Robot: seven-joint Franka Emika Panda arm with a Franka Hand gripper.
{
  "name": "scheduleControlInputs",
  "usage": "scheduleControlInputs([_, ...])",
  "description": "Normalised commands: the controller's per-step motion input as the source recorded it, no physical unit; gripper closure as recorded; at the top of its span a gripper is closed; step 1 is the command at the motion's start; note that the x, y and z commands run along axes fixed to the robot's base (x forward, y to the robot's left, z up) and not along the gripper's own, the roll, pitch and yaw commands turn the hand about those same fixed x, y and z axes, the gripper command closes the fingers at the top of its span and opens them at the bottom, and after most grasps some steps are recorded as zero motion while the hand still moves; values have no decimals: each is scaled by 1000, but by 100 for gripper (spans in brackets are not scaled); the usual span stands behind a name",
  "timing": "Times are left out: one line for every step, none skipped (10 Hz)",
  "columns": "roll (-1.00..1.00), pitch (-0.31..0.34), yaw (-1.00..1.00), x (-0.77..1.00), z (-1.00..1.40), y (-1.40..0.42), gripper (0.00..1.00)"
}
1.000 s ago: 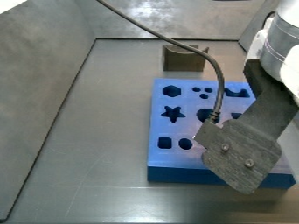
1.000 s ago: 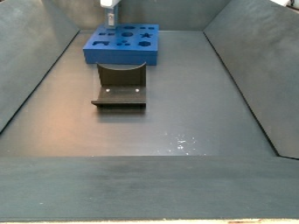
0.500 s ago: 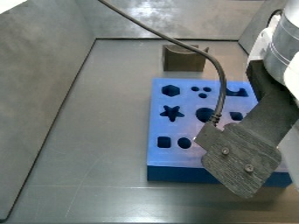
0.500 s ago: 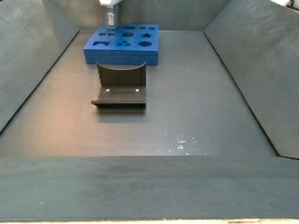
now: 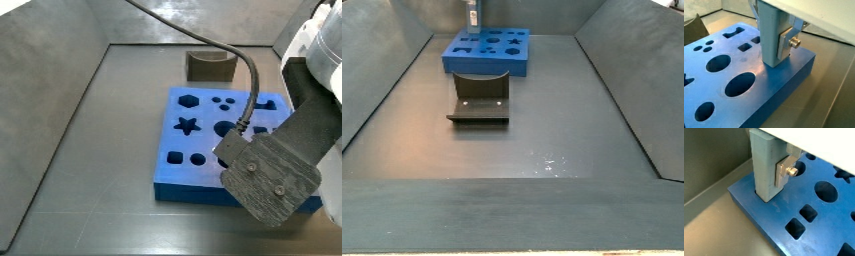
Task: Pick up the rectangle object. Move to above the board. Insert the rectangle object.
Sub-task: Insert the rectangle object.
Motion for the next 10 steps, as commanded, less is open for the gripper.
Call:
scheduleControlInputs([94,0,74,117,-77,-17,100])
scheduleControlInputs([6,326,0,274,0,0,100])
scheduleControlInputs([474,906,0,600,-174,0,100])
scheduleControlInputs([534,571,-63,709,-480,-17,100])
scheduleControlInputs([417,440,-137,714,-666,-74,100])
scheduleControlInputs([357,411,-206,654,-729,-86,100])
scheduleControlInputs([231,417,-357,503,-754,-20,100])
scheduleControlInputs([69,534,-440,337,-631,0,100])
scheduleControlInputs([91,489,-414,380,-649,0,100])
scheduleControlInputs([86,0,29,0,0,-54,100])
